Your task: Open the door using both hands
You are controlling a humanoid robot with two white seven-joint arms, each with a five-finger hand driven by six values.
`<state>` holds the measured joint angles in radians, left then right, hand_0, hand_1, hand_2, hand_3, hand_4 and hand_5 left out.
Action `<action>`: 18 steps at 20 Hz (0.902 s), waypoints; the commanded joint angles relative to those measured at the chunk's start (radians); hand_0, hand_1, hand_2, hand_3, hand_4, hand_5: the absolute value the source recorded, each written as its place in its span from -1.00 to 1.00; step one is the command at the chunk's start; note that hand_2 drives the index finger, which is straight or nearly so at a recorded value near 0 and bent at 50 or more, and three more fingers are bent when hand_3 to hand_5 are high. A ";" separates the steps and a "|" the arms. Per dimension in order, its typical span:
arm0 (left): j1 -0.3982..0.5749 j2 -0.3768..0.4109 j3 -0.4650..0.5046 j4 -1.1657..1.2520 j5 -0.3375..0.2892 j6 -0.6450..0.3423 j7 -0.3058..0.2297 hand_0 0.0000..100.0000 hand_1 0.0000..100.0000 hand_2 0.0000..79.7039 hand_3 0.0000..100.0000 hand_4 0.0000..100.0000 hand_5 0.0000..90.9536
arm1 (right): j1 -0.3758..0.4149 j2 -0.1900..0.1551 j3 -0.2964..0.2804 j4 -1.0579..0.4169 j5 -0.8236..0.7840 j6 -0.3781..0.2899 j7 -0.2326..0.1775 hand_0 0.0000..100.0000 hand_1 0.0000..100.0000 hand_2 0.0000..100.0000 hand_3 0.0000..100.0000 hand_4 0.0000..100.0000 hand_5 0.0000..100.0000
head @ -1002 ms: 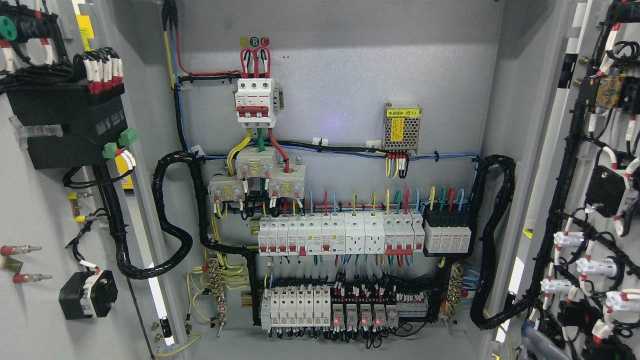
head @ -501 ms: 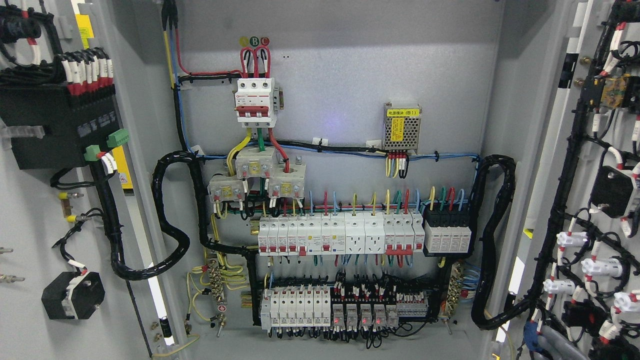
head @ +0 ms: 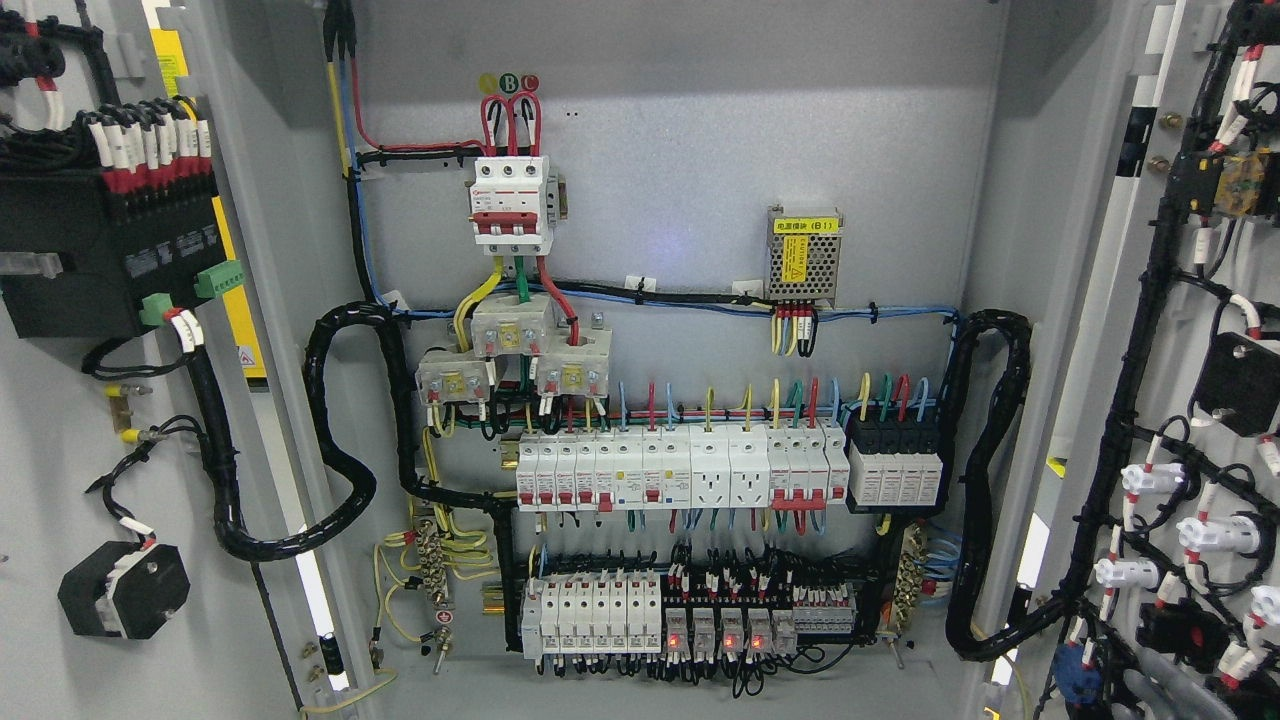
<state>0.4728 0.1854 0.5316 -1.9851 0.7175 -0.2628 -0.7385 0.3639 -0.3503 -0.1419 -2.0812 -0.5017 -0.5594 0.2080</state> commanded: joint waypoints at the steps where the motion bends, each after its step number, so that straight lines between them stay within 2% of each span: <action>1: -0.011 0.093 0.119 0.080 0.066 0.004 -0.002 -1.00 -0.64 -0.74 -0.65 -0.87 -1.00 | 0.012 0.005 -0.041 0.003 -0.063 0.001 0.004 -0.57 -0.79 -1.00 -1.00 -1.00 -1.00; 4: -0.011 0.164 0.119 0.123 0.114 0.004 -0.002 -1.00 -0.63 -0.73 -0.63 -0.85 -1.00 | 0.015 0.005 -0.050 0.004 -0.080 0.001 0.004 -0.57 -0.79 -1.00 -1.00 -1.00 -1.00; 9: -0.045 0.177 0.120 0.180 0.122 0.046 -0.004 -1.00 -0.63 -0.71 -0.60 -0.84 -1.00 | 0.024 0.005 -0.073 0.009 -0.081 -0.002 0.004 -0.57 -0.79 -1.00 -1.00 -1.00 -1.00; 13: -0.085 0.195 0.133 0.227 0.122 0.088 -0.041 -1.00 -0.63 -0.69 -0.53 -0.82 -1.00 | 0.030 0.007 -0.088 0.009 -0.106 -0.004 0.004 -0.57 -0.79 -1.00 -1.00 -1.00 -1.00; 18: -0.117 0.227 0.133 0.282 0.123 0.089 -0.042 -1.00 -0.63 -0.69 -0.53 -0.81 -1.00 | 0.047 0.007 -0.120 0.018 -0.106 -0.005 0.005 -0.57 -0.79 -1.00 -1.00 -1.00 -1.00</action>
<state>0.3925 0.3391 0.6343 -1.8171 0.8332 -0.1777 -0.7767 0.3955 -0.3450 -0.2117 -2.0736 -0.5977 -0.5636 0.2113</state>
